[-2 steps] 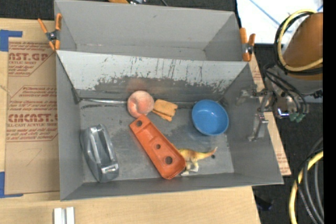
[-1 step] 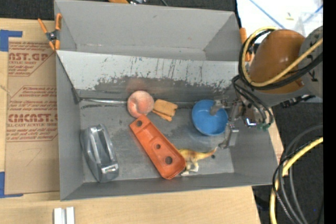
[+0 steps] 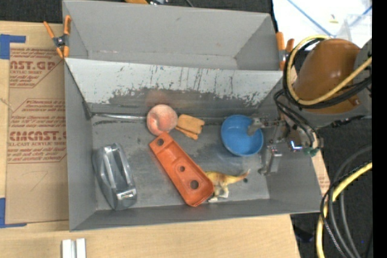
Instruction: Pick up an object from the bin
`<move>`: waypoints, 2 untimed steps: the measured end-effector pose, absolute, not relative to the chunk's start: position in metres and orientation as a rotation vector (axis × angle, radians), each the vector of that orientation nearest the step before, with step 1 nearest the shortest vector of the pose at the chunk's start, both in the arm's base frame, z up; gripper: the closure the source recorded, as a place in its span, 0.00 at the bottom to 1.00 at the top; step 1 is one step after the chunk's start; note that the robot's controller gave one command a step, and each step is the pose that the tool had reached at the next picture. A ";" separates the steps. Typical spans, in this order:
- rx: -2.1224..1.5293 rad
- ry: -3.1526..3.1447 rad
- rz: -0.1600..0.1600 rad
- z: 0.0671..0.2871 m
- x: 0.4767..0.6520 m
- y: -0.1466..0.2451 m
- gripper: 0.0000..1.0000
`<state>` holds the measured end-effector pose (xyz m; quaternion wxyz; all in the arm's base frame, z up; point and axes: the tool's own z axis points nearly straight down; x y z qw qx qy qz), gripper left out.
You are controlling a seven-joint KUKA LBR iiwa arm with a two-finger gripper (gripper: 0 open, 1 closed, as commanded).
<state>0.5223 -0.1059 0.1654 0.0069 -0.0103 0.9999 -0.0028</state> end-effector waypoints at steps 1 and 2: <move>0.044 3.136 0.003 0.073 0.551 -0.071 0.00; 0.038 3.124 -0.009 0.092 0.527 -0.081 0.00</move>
Offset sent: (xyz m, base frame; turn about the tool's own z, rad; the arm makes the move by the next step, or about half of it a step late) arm 0.0044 0.0240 -0.0733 0.0448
